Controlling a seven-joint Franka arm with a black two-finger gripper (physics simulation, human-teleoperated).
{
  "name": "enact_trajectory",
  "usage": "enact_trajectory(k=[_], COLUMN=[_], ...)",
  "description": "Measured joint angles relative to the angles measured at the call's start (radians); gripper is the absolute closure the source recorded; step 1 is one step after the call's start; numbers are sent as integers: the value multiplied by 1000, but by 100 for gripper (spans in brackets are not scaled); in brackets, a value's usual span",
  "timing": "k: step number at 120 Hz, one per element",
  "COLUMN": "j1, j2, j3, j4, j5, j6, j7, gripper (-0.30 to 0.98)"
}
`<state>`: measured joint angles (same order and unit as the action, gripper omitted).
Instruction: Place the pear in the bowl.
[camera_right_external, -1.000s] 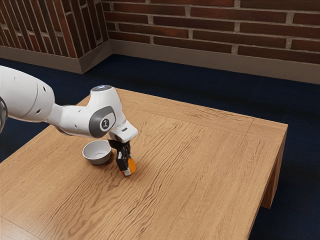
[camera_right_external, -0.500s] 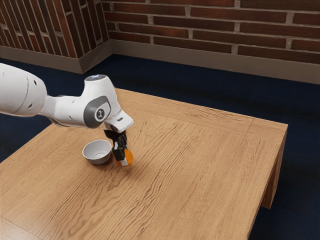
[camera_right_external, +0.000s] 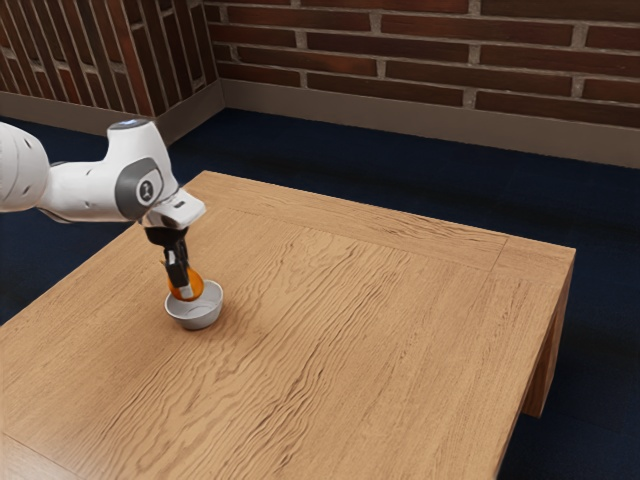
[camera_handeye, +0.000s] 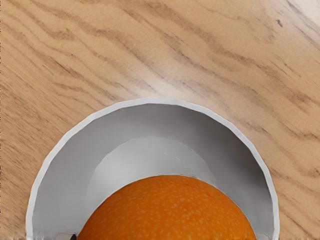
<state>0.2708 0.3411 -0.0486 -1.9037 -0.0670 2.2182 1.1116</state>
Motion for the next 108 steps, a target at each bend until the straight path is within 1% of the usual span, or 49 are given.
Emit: enact_trajectory(k=[14,29,37,45,53,58,64,80,108], j1=[-1,0,-9,-57,-134,-210,-269,-281,-283], j2=[4,-10,-87,-227,-350,-420,-477,-513,-533], j3=[2,1,-2,0,7,34,50,50,33], j4=[5,8,1,-6,-9,-6,23,123,139], j5=[0,-4,-10,-10,-1,12,23,38,45], j6=[-6,-15,-47,-103,-163,-209,-273,-438,-591], j7=[7,12,6,-24,-78,-125,-188,-348,-566], gripper=[16,9,7,5,4,3,2,1,0])
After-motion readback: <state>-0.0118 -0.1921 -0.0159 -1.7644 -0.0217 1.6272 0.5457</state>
